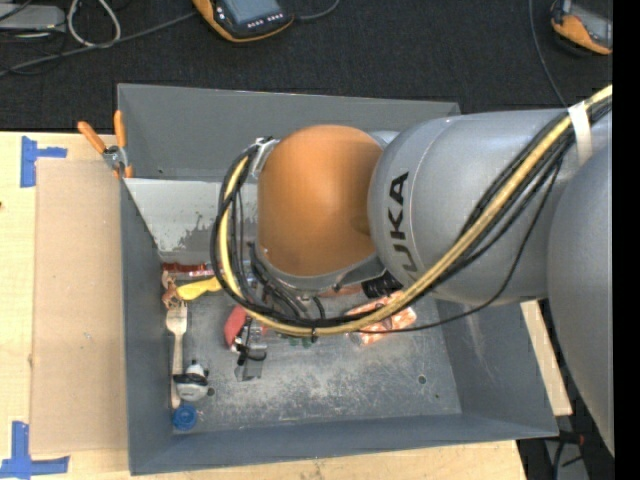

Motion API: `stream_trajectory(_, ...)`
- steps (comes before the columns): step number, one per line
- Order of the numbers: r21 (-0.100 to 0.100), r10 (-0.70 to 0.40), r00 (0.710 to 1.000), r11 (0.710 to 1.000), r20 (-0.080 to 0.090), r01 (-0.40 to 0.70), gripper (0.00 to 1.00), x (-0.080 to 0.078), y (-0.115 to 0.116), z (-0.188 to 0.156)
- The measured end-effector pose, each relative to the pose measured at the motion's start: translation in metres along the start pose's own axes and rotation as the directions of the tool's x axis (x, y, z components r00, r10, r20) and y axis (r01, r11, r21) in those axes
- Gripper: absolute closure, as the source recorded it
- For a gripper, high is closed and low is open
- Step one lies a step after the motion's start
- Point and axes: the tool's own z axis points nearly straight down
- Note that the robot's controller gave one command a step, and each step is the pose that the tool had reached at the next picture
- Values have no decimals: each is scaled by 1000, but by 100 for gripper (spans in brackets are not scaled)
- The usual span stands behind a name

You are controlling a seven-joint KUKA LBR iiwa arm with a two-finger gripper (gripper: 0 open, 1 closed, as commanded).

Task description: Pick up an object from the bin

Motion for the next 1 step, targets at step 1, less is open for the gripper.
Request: stream_trajectory(1,0,0,1000,1000,0,0,0,0,0,0)
